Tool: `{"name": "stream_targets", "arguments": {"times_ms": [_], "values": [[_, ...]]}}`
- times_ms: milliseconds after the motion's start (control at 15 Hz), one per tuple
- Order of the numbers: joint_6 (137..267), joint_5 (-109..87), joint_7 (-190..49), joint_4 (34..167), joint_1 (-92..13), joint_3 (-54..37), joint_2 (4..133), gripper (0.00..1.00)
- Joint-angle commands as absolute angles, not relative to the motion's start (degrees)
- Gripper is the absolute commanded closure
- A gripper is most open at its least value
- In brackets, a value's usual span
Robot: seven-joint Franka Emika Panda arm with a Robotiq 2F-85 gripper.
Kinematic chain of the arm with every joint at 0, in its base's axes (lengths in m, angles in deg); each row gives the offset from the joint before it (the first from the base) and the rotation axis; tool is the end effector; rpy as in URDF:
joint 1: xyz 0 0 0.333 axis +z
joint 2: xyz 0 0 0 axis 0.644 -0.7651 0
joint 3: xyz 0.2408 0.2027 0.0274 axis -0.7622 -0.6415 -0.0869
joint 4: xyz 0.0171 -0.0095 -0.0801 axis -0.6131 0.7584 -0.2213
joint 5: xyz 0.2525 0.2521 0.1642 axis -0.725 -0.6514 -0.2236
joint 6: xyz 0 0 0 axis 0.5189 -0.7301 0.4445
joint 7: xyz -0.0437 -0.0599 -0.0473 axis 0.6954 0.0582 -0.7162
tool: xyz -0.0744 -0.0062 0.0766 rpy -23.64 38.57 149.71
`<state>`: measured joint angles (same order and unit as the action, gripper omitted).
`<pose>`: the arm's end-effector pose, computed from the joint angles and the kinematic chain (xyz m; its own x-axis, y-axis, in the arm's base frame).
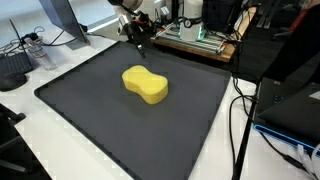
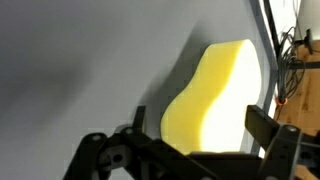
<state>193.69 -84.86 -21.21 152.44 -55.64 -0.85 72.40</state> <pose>0.3841 -0.1691 0.1752 0.7802 -0.5937 -0.1969 -0.5331 -0.4664 -0.7059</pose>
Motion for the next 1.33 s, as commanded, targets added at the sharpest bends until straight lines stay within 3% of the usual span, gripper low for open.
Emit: {"name": "stream_targets", "arguments": {"times_ms": [0,333,667,1000,1067,1267], "values": [[205.03,-85.19,-28.85,159.84,-50.75,-1.78,82.44,0.00],[215.74,-79.54,-38.73,164.65,-46.24,-5.89,91.95,0.00],[222.58,-58.66,-57.13,166.21,-42.70,-12.97,97.00,0.00],[221.01,-34.62,-77.09,162.72,-48.07,-28.00,97.22,0.00],[221.37,-39.83,-71.91,163.45,-41.54,-19.18,96.01,0.00],[221.31,-38.83,-73.83,163.23,-39.94,-18.81,95.88,0.00]]}}
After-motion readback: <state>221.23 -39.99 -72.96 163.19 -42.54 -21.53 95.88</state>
